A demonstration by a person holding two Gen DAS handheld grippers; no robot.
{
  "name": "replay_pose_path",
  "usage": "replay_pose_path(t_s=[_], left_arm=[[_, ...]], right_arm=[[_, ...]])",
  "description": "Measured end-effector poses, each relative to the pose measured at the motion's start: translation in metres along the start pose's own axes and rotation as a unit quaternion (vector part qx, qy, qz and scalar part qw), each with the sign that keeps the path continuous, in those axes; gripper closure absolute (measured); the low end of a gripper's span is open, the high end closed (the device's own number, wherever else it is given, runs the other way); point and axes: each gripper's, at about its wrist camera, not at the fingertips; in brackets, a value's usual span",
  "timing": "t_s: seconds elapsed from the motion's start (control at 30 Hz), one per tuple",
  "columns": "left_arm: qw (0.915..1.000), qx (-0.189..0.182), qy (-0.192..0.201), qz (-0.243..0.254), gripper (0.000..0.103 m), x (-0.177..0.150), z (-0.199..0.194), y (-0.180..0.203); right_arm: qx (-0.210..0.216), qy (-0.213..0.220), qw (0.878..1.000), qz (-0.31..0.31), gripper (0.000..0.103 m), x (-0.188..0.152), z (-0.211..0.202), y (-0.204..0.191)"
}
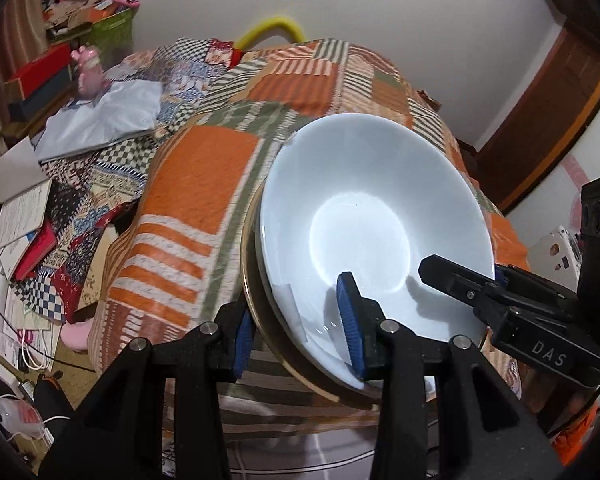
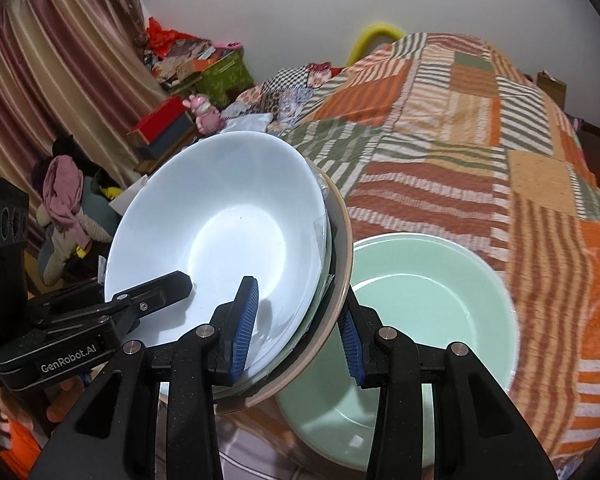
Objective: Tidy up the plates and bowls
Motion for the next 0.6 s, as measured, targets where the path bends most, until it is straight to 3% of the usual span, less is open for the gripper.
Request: replay_pose_path(t_s=[0.33, 0.6], left_arm=[[0.9993, -0.018, -0.002, 0.033, 0.064, -0.004, 0.004, 0.048], [0.9976, -0.044, -0.026, 0.048, 0.064, -0.009, 0.028, 0.080]], right_arm=[[-0.024, 0.020, 0.999, 0.022, 0.067, -0.014, -0.030, 0.032], [-0.045, 0.019, 0.998, 0.048, 0.067, -0.026, -0.042, 0.059]])
Point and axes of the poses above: each gripper's, at about its wrist camera, not at the fingertips, and z roughly the way its jaws point, y to its right, x to its top, and after that the axes turned 5 degrees about -y, right-handed
